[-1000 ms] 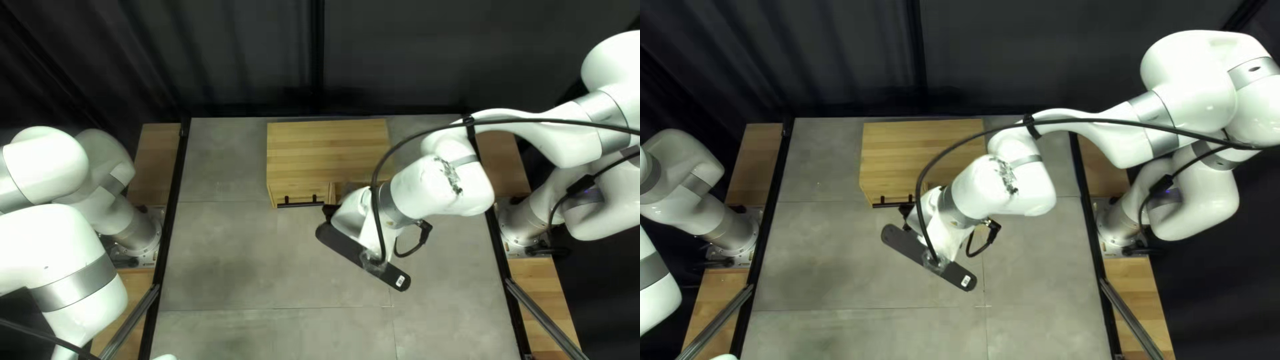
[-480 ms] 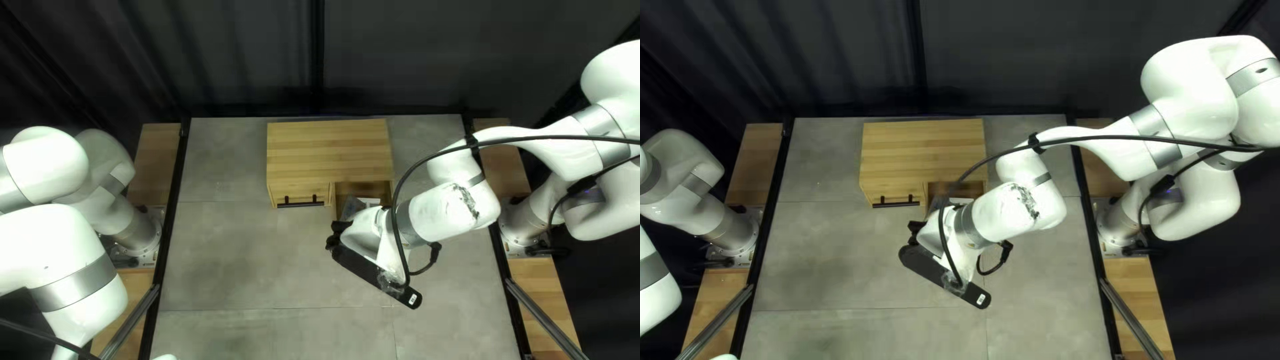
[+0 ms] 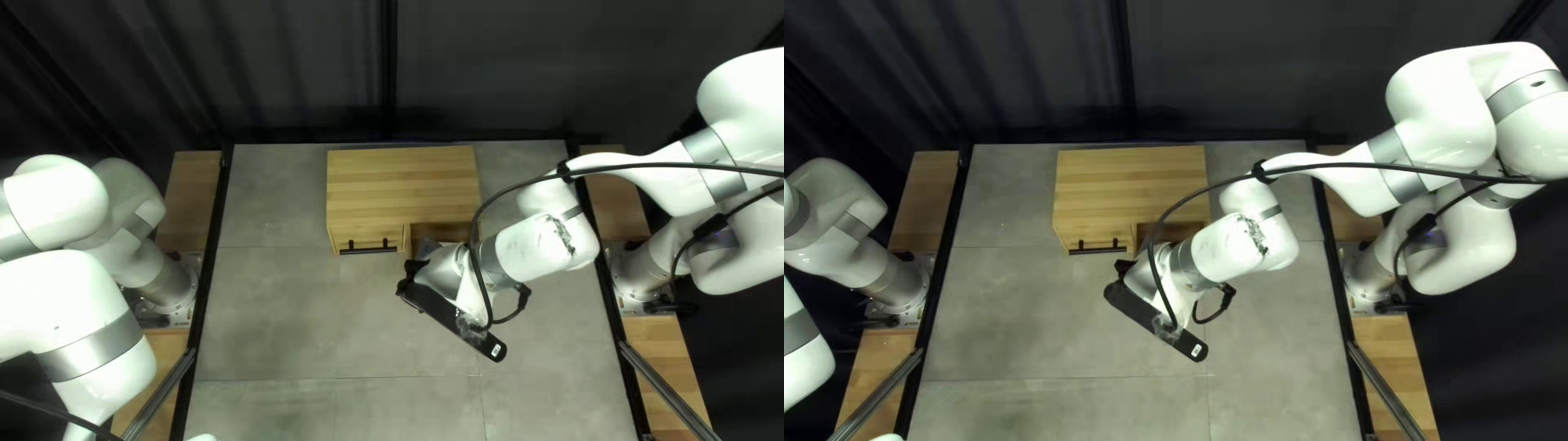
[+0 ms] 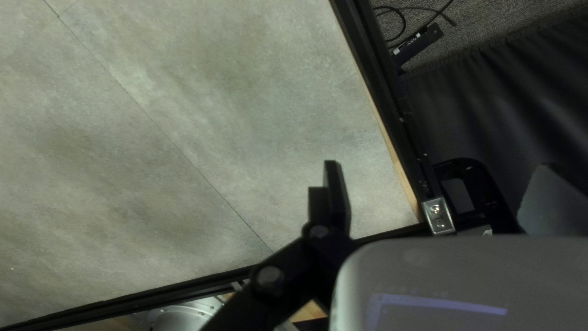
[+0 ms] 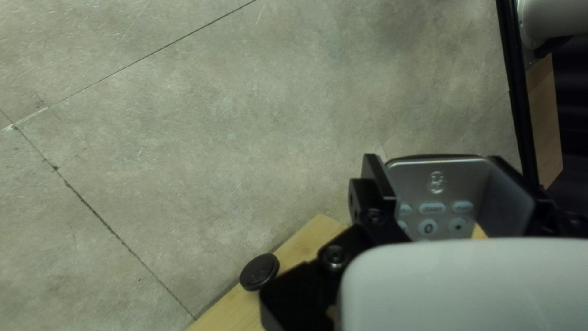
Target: Open drawers and place objects into drawer and close
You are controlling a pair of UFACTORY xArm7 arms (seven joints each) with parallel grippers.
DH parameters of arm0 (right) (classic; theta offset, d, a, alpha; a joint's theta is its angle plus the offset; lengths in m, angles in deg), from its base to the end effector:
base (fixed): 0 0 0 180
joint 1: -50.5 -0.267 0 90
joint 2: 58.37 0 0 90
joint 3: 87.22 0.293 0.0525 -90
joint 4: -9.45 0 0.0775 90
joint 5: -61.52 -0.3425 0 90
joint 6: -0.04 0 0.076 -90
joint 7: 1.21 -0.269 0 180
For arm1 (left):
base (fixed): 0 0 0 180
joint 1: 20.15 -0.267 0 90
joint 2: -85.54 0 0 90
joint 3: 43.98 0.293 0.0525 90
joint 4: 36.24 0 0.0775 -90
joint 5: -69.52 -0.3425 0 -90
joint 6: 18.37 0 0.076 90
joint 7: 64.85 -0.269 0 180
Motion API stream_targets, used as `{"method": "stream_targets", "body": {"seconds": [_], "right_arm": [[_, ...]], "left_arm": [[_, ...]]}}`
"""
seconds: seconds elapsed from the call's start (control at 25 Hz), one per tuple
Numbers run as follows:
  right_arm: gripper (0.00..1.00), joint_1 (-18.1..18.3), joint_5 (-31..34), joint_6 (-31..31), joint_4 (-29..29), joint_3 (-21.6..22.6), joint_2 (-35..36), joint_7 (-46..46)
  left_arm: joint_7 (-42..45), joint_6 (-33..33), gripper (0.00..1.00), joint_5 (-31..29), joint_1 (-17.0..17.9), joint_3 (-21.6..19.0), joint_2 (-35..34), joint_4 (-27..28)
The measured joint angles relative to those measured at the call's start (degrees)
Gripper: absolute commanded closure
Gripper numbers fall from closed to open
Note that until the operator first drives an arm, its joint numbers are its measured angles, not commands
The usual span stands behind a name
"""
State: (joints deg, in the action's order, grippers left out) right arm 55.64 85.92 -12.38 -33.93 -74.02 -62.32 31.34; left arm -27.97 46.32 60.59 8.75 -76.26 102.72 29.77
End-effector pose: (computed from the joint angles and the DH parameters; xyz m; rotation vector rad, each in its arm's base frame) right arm 0.5455 0.0829 0.2085 2.2983 1.4115 0.7391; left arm 0.2332 -0.3900 0.1034 -2.8853 0.7443 0.2510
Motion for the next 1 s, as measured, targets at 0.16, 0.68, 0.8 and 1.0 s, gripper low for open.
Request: {"method": "stream_targets", "body": {"seconds": [0.16, 0.68, 0.8, 1.0], "right_arm": [[1.00, 0.6, 2.5, 1.3, 0.4, 0.1, 0.3, -2.4], [1.00, 4.0, 12.1, 7.7, 3.3, 0.1, 0.2, -12.1], [1.00, 5.1, 14.5, 9.5, 3.8, -0.1, 0.6, -14.4], [1.00, 4.7, 11.6, 11.2, 4.6, -1.0, 1.0, -12.4]], "left_arm": [[0.0, 0.0, 0.00, 0.0, 0.0, 0.0, 0.0, 0.0], [0.0, 0.0, 0.00, 0.0, 0.0, 0.0, 0.0, 0.0], [0.0, 0.0, 0.00, 0.0, 0.0, 0.0, 0.0, 0.0], [0.0, 0.0, 0.00, 0.0, 0.0, 0.0, 0.0, 0.0]]}}
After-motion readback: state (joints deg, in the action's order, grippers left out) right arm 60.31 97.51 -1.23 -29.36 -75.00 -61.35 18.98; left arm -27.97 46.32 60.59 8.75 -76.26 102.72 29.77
